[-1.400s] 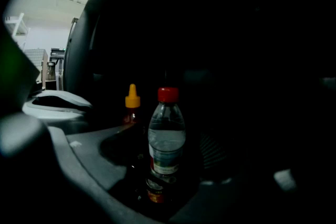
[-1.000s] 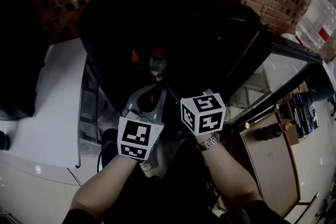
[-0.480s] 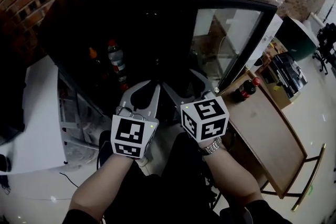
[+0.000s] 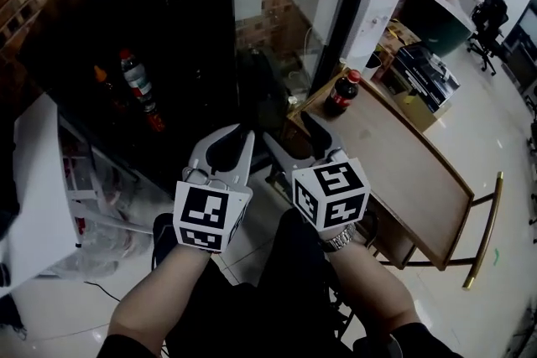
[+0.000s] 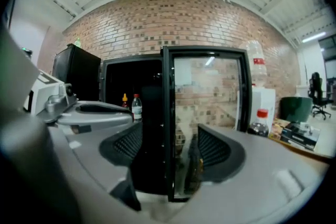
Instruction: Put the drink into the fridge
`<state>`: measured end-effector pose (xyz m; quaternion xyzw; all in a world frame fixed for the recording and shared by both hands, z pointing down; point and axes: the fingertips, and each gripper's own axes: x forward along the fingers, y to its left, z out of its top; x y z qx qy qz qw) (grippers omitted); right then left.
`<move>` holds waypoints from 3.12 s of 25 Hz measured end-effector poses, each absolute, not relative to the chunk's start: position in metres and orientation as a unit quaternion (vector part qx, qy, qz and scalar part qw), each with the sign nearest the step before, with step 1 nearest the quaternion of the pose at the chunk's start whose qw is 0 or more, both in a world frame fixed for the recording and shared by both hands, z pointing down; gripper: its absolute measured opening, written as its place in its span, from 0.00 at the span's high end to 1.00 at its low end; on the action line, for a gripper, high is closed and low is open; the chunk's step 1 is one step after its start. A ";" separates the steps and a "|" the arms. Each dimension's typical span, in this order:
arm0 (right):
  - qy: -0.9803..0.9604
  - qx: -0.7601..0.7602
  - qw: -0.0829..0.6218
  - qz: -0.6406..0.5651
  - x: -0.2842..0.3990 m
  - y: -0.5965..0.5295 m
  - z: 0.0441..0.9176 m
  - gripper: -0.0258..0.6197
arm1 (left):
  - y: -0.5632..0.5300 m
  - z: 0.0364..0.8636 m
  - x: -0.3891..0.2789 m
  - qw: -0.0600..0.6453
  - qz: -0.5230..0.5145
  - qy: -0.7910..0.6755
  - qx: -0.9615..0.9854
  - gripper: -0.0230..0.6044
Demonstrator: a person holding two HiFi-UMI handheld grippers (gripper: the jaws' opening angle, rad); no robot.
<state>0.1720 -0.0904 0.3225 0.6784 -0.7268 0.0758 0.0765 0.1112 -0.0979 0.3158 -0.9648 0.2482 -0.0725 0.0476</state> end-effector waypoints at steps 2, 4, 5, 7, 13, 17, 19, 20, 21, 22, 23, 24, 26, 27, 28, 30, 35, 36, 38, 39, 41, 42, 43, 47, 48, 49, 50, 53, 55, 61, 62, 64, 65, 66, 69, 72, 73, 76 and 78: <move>-0.718 0.687 0.079 0.080 0.182 -0.071 0.325 0.45 | -0.081 0.318 0.122 0.045 -0.072 0.237 -0.968 0.91; -0.710 0.695 0.080 0.082 0.193 -0.052 0.327 0.45 | -0.064 0.319 0.132 0.044 -0.072 0.227 -0.970 0.91; -0.706 0.699 0.080 0.083 0.198 -0.043 0.327 0.45 | -0.056 0.319 0.136 0.045 -0.072 0.222 -0.971 0.91; -0.698 0.707 0.080 0.083 0.208 -0.028 0.327 0.45 | -0.042 0.320 0.145 0.046 -0.072 0.213 -0.973 0.91; -0.675 0.729 0.079 0.087 0.238 -0.003 0.331 0.45 | -0.019 0.326 0.169 0.048 -0.074 0.190 -0.978 0.91; -0.656 0.745 0.078 0.093 0.261 -0.003 0.337 0.45 | -0.020 0.331 0.185 0.048 -0.080 0.178 -0.980 0.91; -0.648 0.752 0.077 0.096 0.272 -0.008 0.338 0.45 | -0.025 0.330 0.192 0.049 -0.081 0.174 -0.980 0.91; -0.644 0.755 0.076 0.097 0.277 -0.010 0.338 0.45 | -0.027 0.329 0.195 0.051 -0.081 0.172 -0.980 0.91; -0.641 0.758 0.075 0.098 0.282 -0.013 0.338 0.45 | -0.030 0.329 0.198 0.053 -0.081 0.170 -0.981 0.91; -0.637 0.761 0.074 0.099 0.286 -0.016 0.338 0.45 | -0.033 0.328 0.201 0.054 -0.081 0.168 -0.981 0.91; -0.633 0.764 0.074 0.100 0.290 -0.020 0.338 0.45 | -0.036 0.328 0.203 0.055 -0.083 0.166 -0.981 0.91; -0.629 0.767 0.074 0.101 0.294 -0.023 0.338 0.45 | -0.039 0.328 0.205 0.055 -0.084 0.164 -0.981 0.91; -0.622 0.772 0.075 0.104 0.301 -0.030 0.339 0.45 | -0.045 0.328 0.209 0.057 -0.086 0.160 -0.982 0.91; -0.618 0.775 0.076 0.104 0.304 -0.034 0.339 0.45 | -0.049 0.327 0.211 0.059 -0.087 0.158 -0.982 0.91; -0.615 0.778 0.077 0.104 0.307 -0.038 0.340 0.45 | -0.052 0.327 0.213 0.062 -0.086 0.156 -0.982 0.91; -0.607 0.784 0.079 0.106 0.313 -0.045 0.342 0.45 | -0.059 0.326 0.216 0.066 -0.086 0.151 -0.983 0.91; -0.592 0.793 0.084 0.116 0.326 -0.063 0.351 0.43 | -0.080 0.329 0.224 0.061 -0.085 0.147 -0.984 0.91; -0.590 0.794 0.086 0.117 0.329 -0.066 0.352 0.43 | -0.084 0.330 0.227 0.058 -0.084 0.146 -0.984 0.91; -0.585 0.797 0.089 0.120 0.336 -0.072 0.355 0.43 | -0.089 0.333 0.235 0.055 -0.085 0.141 -0.985 0.91; -0.583 0.798 0.090 0.122 0.340 -0.074 0.356 0.42 | -0.091 0.335 0.239 0.054 -0.085 0.138 -0.985 0.91; -0.579 0.801 0.092 0.126 0.347 -0.079 0.359 0.41 | -0.095 0.337 0.247 0.052 -0.086 0.132 -0.986 0.91; -0.577 0.801 0.094 0.128 0.350 -0.081 0.361 0.41 | -0.097 0.337 0.250 0.051 -0.085 0.129 -0.987 0.91; -0.576 0.802 0.095 0.130 0.353 -0.082 0.362 0.41 | -0.099 0.337 0.254 0.051 -0.085 0.127 -0.987 0.91; -0.569 0.805 0.096 0.137 0.364 -0.090 0.366 0.40 | -0.104 0.334 0.267 0.055 -0.084 0.115 -0.988 0.91; -0.568 0.805 0.097 0.138 0.366 -0.093 0.367 0.39 | -0.106 0.334 0.269 0.056 -0.085 0.113 -0.988 0.91; -0.568 0.805 0.099 0.140 0.367 -0.097 0.367 0.39 | -0.109 0.333 0.272 0.057 -0.085 0.111 -0.989 0.91; -0.568 0.805 0.101 0.141 0.369 -0.102 0.369 0.39 | -0.112 0.333 0.274 0.057 -0.085 0.110 -0.989 0.91; -0.567 0.804 0.106 0.145 0.377 -0.113 0.372 0.39 | -0.118 0.330 0.282 0.061 -0.083 0.107 -0.989 0.91; -0.566 0.803 0.111 0.149 0.382 -0.120 0.377 0.39 | -0.121 0.329 0.286 0.063 -0.083 0.106 -0.989 0.91; -0.565 0.799 0.124 0.165 0.390 -0.138 0.393 0.39 | -0.137 0.330 0.287 0.062 -0.086 0.113 -0.988 0.91; -0.565 0.798 0.126 0.166 0.392 -0.140 0.394 0.39 | -0.139 0.330 0.287 0.062 -0.086 0.114 -0.988 0.91; -0.563 0.799 0.128 0.167 0.394 -0.143 0.396 0.39 | -0.143 0.330 0.287 0.063 -0.086 0.116 -0.987 0.91; -0.562 0.800 0.128 0.167 0.395 -0.144 0.396 0.39 | -0.144 0.330 0.286 0.064 -0.087 0.116 -0.987 0.91; -0.560 0.801 0.129 0.167 0.396 -0.145 0.396 0.39 | -0.146 0.330 0.286 0.064 -0.087 0.117 -0.987 0.91; -0.556 0.803 0.132 0.167 0.398 -0.147 0.396 0.41 | -0.151 0.331 0.288 0.064 -0.089 0.118 -0.987 0.91; -0.557 0.802 0.137 0.169 0.397 -0.149 0.396 0.46 | -0.153 0.331 0.289 0.061 -0.090 0.118 -0.987 0.91; -0.557 0.801 0.138 0.171 0.396 -0.149 0.397 0.48 | -0.153 0.331 0.289 0.060 -0.090 0.119 -0.987 0.91; -0.556 0.801 0.135 0.175 0.395 -0.145 0.396 0.49 | -0.151 0.328 0.286 0.061 -0.087 0.121 -0.987 0.91; -0.558 0.802 0.128 0.171 0.391 -0.142 0.391 0.49 | -0.151 0.324 0.282 0.062 -0.084 0.125 -0.987 0.91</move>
